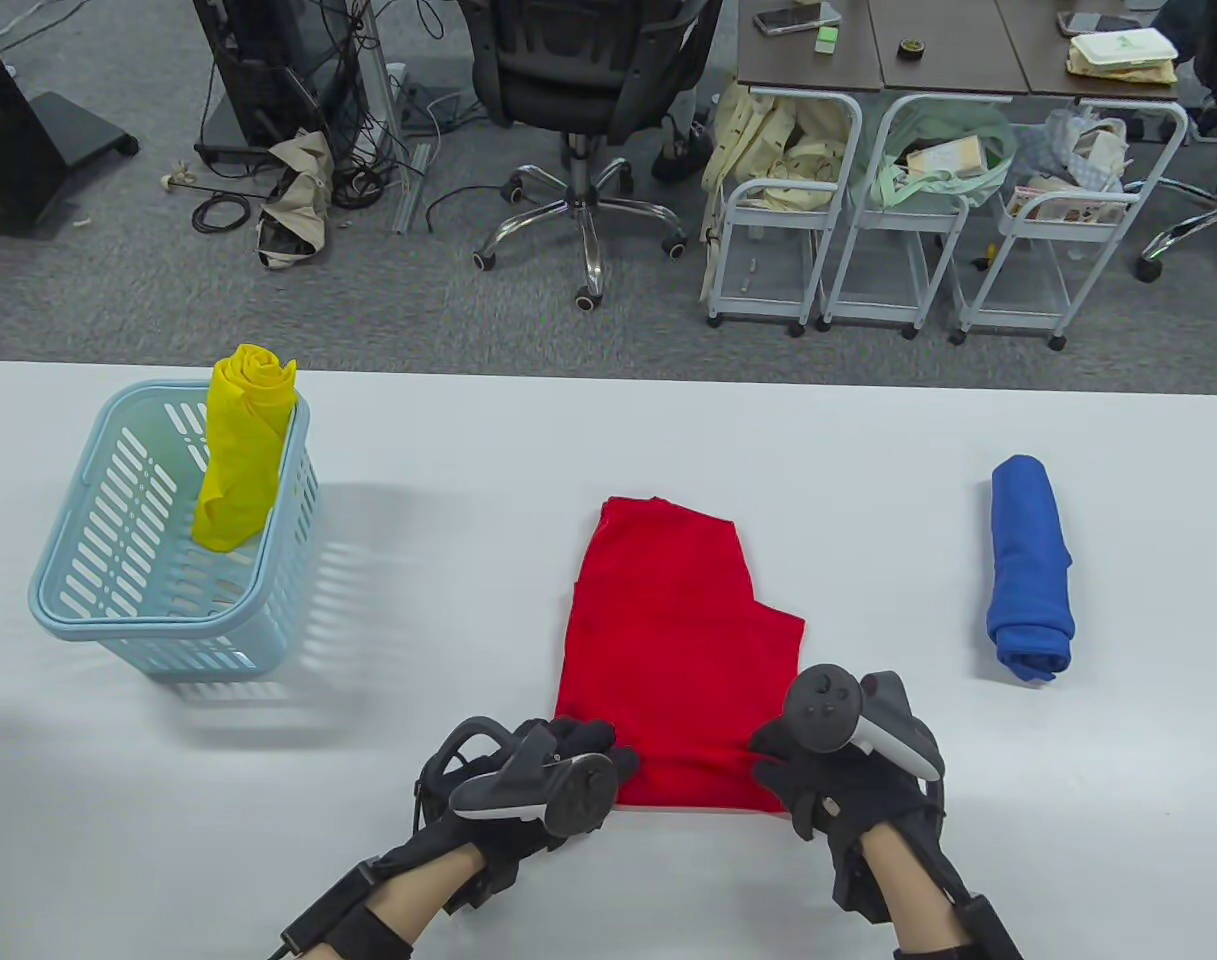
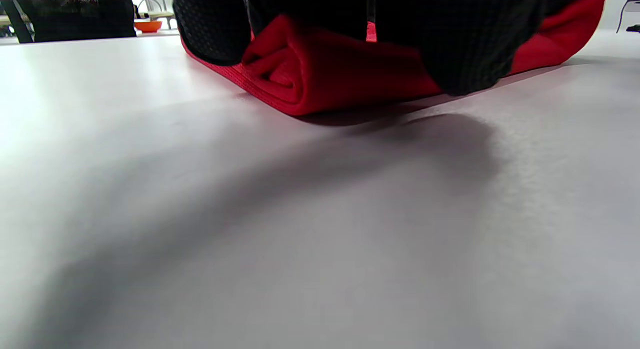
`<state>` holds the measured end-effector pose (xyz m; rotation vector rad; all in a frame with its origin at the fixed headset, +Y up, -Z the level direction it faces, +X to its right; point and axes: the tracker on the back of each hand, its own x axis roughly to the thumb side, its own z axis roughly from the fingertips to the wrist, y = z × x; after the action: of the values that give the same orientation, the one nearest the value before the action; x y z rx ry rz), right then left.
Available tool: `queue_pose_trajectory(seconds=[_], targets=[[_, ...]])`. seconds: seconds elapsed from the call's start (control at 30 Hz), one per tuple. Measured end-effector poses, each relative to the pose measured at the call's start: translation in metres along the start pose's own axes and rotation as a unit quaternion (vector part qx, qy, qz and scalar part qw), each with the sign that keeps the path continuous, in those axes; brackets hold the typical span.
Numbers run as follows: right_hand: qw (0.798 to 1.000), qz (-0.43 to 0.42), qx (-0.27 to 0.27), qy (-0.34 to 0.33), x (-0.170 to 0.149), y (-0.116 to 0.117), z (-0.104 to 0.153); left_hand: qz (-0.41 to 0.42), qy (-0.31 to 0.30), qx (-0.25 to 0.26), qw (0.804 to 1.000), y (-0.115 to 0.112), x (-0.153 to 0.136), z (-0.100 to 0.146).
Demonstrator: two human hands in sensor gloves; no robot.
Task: Roll t-shirt into tight roll
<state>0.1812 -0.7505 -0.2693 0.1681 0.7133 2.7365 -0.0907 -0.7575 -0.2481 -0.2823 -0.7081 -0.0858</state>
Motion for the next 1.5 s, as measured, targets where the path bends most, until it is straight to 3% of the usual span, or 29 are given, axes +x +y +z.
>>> queue_pose_trajectory(seconds=[0.1,0.17,0.27,0.3,0.37,0.43,0.5,0.6,0.9,1.03,1.13,1.27,1.33,1.5], targets=[[0.991,0.086,-0.072,0.074,0.002,-0.009,0.011,0.053,-0.001,-0.003,0.999,-0.003,-0.002,-0.001],[0.981,0.133,-0.116,0.081,0.006,-0.016,0.021,0.038,-0.003,0.0,0.999,-0.002,-0.004,-0.002],[0.994,0.036,-0.067,-0.082,0.017,-0.015,0.027,0.044,-0.002,-0.002,0.999,-0.002,-0.004,-0.004],[0.993,0.021,-0.053,-0.108,0.02,-0.012,0.027,0.042,-0.002,-0.002,0.999,-0.002,-0.005,-0.005],[0.991,0.072,-0.028,-0.11,0.029,0.0,0.023,0.039,-0.002,-0.003,0.999,-0.001,-0.004,-0.007],[0.979,0.189,0.02,-0.079,0.035,0.017,0.015,0.028,-0.001,-0.006,1.0,-0.001,-0.002,-0.008],[0.975,0.21,0.017,-0.077,0.037,0.021,0.011,0.001,-0.001,-0.004,1.0,-0.001,-0.001,-0.008],[0.981,0.173,0.019,-0.08,0.03,0.018,0.005,-0.05,0.001,0.004,0.999,-0.001,0.001,-0.007],[0.989,0.132,-0.027,-0.069,0.02,0.013,0.001,-0.056,0.012,0.03,0.998,0.003,0.001,-0.009],[0.992,0.104,-0.021,-0.07,0.015,0.008,0.0,-0.005,0.023,0.044,0.999,0.006,-0.011,-0.007],[0.994,0.08,-0.019,-0.079,0.014,0.003,0.003,0.101,0.026,0.035,0.994,0.008,-0.029,-0.005],[0.996,0.014,0.001,-0.087,0.007,0.0,0.007,0.267,0.03,0.004,0.963,0.008,-0.052,0.001],[0.997,0.016,0.002,-0.079,0.006,0.001,0.005,0.248,0.047,0.008,0.968,0.006,-0.056,0.0],[0.999,0.028,-0.021,0.003,0.005,0.003,-0.001,0.103,0.104,0.043,0.988,0.005,-0.05,-0.002]])
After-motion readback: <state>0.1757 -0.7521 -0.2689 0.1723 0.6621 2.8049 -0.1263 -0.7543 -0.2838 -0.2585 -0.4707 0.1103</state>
